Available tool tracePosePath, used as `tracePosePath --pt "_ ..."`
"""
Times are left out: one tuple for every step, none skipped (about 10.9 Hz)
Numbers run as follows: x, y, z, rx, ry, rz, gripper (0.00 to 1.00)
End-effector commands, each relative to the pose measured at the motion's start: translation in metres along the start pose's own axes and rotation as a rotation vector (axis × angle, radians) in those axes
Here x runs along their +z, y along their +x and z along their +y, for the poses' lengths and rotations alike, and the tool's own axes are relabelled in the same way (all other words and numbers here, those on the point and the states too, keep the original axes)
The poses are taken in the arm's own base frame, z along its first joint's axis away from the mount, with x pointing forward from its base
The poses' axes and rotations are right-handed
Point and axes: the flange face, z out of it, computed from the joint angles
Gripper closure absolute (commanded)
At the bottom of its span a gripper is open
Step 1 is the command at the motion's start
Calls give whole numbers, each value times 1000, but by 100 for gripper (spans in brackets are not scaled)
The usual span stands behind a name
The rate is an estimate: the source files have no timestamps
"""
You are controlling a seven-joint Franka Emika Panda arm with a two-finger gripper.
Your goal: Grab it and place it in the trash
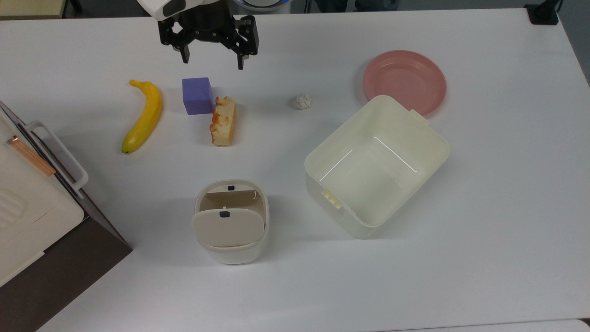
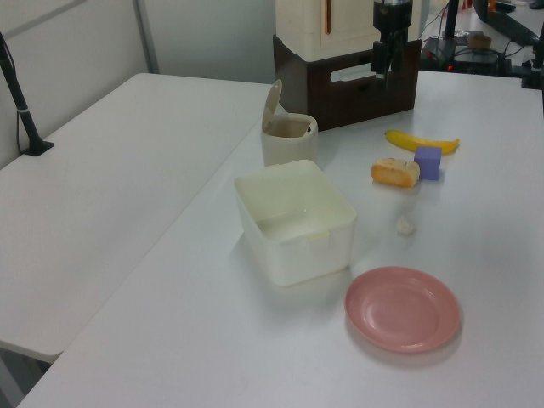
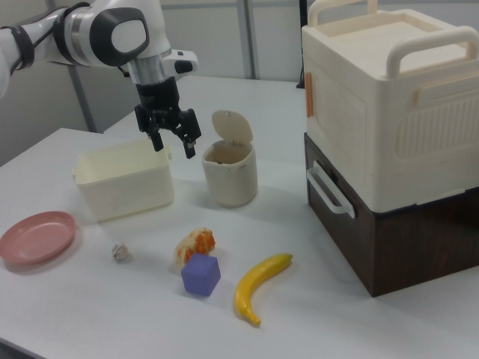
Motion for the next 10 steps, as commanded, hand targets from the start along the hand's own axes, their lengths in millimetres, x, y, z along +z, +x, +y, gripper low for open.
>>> tracePosePath --pt "-4 -7 -3 7 -9 -6 0" --pt "-4 -8 -3 7 -8 -6 0" --pt "-4 -8 1 15 -6 -4 0" --pt "-4 -8 -1 11 -4 -1 0" --pt "-4 -8 2 12 -2 0 0" --pt "-4 -7 2 12 -1 1 0" --pt "-4 -7 2 12 -1 1 0" --pt "-4 -7 2 12 -2 0 0" --pt "-3 -7 1 12 0 -2 0" --pt "-1 -7 0 11 0 -5 0"
